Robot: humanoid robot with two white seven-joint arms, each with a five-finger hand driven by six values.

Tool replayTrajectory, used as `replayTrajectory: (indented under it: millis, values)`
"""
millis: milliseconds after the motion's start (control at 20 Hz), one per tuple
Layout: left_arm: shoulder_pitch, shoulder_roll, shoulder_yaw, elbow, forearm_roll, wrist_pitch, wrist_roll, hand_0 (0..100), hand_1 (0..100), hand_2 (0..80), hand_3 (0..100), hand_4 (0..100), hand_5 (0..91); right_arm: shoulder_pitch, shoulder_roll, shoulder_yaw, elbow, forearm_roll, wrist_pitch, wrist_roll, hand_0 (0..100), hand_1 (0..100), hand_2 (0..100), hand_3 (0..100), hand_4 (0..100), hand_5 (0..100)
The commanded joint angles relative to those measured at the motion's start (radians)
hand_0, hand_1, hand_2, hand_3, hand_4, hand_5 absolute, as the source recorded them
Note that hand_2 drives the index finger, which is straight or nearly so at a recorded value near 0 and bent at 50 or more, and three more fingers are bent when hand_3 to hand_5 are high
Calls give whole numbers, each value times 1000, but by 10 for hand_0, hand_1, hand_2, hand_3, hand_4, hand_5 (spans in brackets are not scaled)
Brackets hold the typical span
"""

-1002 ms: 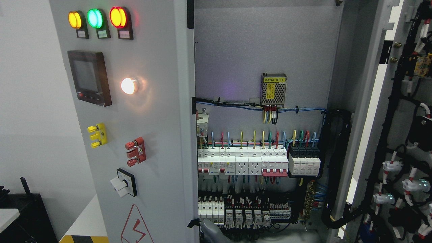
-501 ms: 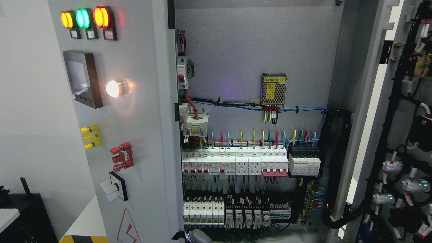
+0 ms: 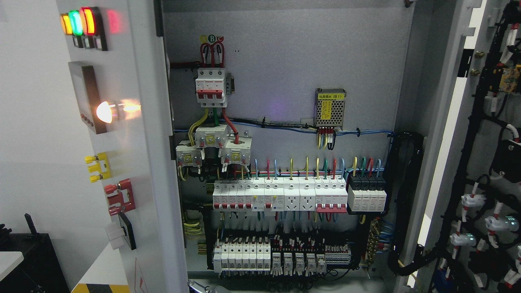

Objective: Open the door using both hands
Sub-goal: 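Pull the indicator-light door edge outward, swinging the door wide open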

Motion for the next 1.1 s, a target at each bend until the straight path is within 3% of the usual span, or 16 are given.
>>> replayTrajectory:
  millis: [0, 1052]
  values:
    - [0, -34, 0, 0, -32, 0, 0, 0, 0, 0, 0, 30, 0, 2, 15, 58, -13, 1, 2, 0, 0, 0, 0, 0, 0, 0]
    - [0, -34, 0, 0, -34, 0, 0, 0, 0, 0, 0, 32, 0, 1, 19, 115, -3, 82, 59, -14, 0, 0, 0, 0, 0, 0]
